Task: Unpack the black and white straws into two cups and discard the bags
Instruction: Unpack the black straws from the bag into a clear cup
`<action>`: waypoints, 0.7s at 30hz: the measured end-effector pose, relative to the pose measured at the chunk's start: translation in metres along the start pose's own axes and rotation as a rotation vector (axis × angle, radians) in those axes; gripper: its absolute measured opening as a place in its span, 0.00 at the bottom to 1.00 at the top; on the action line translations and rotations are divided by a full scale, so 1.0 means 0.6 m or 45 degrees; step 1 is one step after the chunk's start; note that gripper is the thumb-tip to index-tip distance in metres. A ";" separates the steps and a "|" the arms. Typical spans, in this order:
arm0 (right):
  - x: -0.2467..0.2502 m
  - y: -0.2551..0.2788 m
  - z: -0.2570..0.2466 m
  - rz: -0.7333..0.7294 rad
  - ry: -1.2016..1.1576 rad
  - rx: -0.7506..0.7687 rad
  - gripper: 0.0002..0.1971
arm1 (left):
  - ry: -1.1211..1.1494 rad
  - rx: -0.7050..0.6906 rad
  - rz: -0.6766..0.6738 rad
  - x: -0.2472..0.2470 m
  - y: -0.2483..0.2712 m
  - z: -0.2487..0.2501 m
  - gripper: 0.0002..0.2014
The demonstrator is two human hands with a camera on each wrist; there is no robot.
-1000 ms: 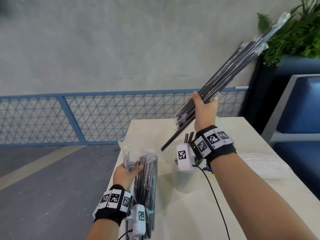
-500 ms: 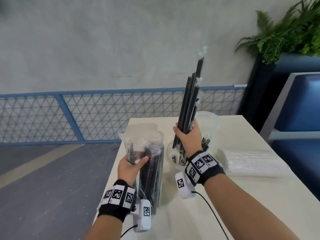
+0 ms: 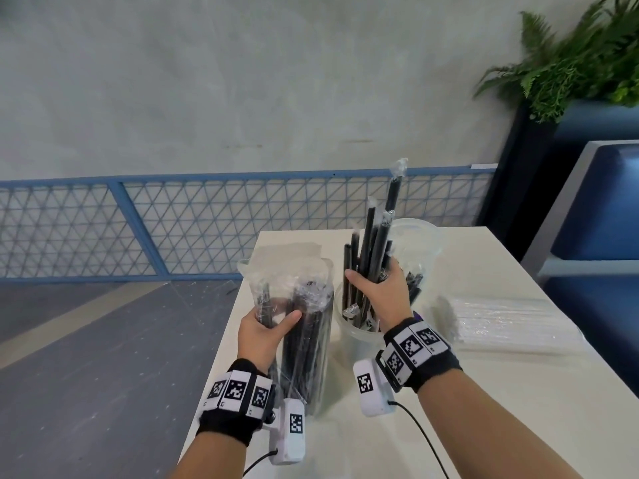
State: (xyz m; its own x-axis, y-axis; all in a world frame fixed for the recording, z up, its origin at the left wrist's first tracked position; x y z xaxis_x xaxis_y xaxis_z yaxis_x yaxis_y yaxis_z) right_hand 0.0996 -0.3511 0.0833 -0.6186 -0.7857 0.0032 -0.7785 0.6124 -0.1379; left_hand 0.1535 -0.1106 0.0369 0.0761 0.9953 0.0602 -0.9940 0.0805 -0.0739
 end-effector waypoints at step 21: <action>0.034 0.007 -0.108 0.138 0.107 0.424 0.10 | 0.111 0.037 0.005 -0.008 0.002 -0.015 0.13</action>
State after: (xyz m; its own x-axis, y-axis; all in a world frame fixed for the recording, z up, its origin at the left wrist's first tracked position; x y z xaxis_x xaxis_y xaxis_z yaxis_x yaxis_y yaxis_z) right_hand 0.0768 -0.3590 0.1467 -0.7130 -0.6994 0.0501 -0.6390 0.6187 -0.4570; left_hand 0.1527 -0.1150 0.0275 0.0773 0.9966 -0.0267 -0.9961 0.0761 -0.0449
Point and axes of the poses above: each hand's wrist, its own y-axis away from the middle knuckle, its own x-axis out of the back of the hand, z = x × y, the point moved 9 cm from there along -y, towards the middle knuckle, and after that the axes turned 1 degree about z, right-handed, at the moved point
